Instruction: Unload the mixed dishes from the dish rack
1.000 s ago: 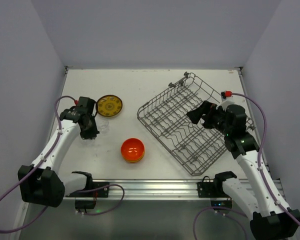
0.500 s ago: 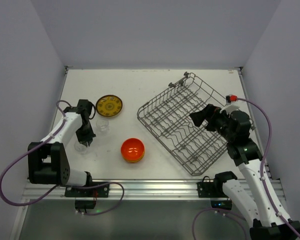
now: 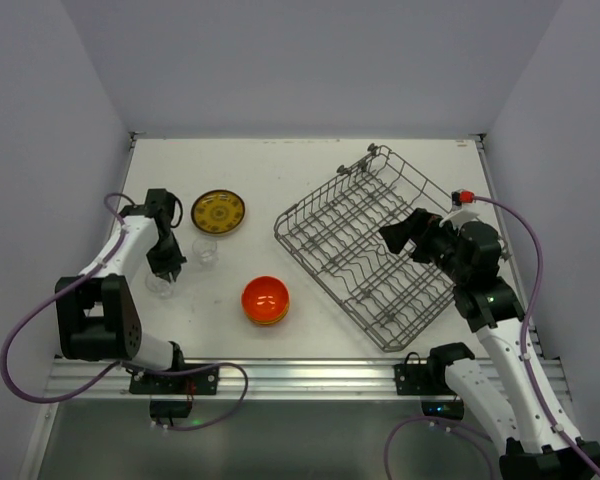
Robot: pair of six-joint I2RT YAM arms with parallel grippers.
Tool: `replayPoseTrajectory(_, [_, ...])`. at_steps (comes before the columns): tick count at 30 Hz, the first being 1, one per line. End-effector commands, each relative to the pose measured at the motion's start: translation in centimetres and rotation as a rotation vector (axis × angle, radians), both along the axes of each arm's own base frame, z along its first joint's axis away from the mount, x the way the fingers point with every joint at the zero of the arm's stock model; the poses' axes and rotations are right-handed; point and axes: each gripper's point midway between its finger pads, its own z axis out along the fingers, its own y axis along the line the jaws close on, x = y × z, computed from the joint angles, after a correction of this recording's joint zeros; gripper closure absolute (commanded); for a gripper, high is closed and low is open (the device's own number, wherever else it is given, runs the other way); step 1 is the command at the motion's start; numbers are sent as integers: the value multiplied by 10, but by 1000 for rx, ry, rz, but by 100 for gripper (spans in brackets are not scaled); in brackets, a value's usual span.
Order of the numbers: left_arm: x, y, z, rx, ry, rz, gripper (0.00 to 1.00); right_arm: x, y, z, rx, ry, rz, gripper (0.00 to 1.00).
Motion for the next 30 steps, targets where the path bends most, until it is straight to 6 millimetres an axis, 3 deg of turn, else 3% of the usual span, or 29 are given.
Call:
replayPoseTrajectory(1, [14,2,7,-11,-44,-16,92,3,-1,7,-2,-39,-5,1])
replayPoseTrajectory(12, [13,4,4,-3,-44,-15,75,4,-2,6,-5,-39,-7,1])
replayPoseTrajectory(15, [18,9,15,20,-64,-3,67,5,-5,6,-13,-42,-30,1])
replayPoseTrajectory(16, [19,8,19,17,-77,-12,60,5,-6,6,-14,-45,-35,1])
replayPoseTrajectory(18, [28,3,39,-8,-153,-31,50,5,-5,7,-15,-46,-28,1])
replayPoseTrajectory(19, [30,1,48,-17,-183,-48,38,5,-5,5,-17,-41,-24,1])
replayPoseTrajectory(22, [45,-11,107,-64,-395,-117,20,6,-4,3,-21,-38,-20,1])
replayPoseTrajectory(24, [48,-22,132,-109,-492,-163,13,6,-4,3,-23,-43,-19,1])
replayPoseTrajectory(25, [45,-28,156,-119,-582,-216,0,7,-7,1,-27,-39,-32,1])
replayPoseTrajectory(30, [38,-85,227,-277,-950,-467,0,15,-31,-6,-51,-19,-184,1])
